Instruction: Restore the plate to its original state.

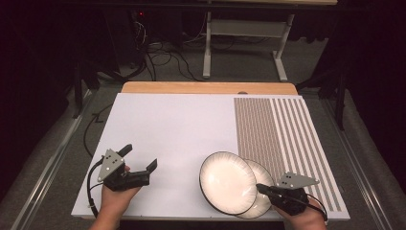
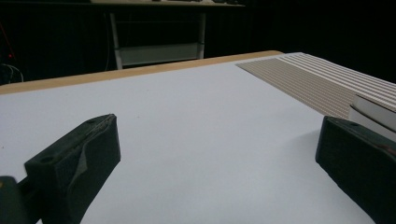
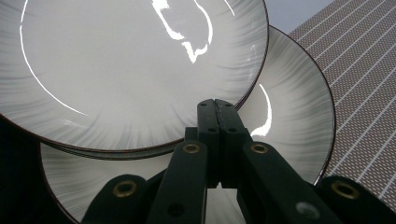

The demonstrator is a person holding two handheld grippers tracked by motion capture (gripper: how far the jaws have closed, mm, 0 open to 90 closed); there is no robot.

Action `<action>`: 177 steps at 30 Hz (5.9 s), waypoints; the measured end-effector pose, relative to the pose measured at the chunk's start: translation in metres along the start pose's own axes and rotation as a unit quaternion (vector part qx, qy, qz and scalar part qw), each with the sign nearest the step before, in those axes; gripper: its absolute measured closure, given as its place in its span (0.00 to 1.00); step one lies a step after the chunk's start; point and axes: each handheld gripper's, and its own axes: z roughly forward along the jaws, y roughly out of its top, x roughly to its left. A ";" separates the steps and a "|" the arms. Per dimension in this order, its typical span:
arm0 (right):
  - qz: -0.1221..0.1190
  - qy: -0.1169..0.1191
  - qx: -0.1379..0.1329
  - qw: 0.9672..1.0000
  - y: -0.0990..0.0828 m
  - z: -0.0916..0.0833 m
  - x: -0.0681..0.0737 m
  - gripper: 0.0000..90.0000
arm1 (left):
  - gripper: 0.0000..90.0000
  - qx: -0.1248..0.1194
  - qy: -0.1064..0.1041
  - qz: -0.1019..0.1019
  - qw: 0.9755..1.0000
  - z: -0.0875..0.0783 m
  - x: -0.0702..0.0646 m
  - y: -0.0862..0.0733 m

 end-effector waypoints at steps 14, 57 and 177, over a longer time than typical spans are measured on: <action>0.003 0.001 0.002 1.000 0.001 0.000 -0.001 1.00 | 0.01 -0.010 0.004 0.010 1.000 -0.002 -0.004 0.001; 0.001 -0.003 0.001 1.000 0.001 -0.002 -0.001 1.00 | 0.01 -0.012 -0.005 0.017 1.000 -0.002 -0.007 0.002; 0.060 -0.080 -0.052 0.994 -0.011 -0.042 -0.034 0.87 | 0.01 -0.014 -0.008 0.013 1.000 -0.004 -0.004 0.003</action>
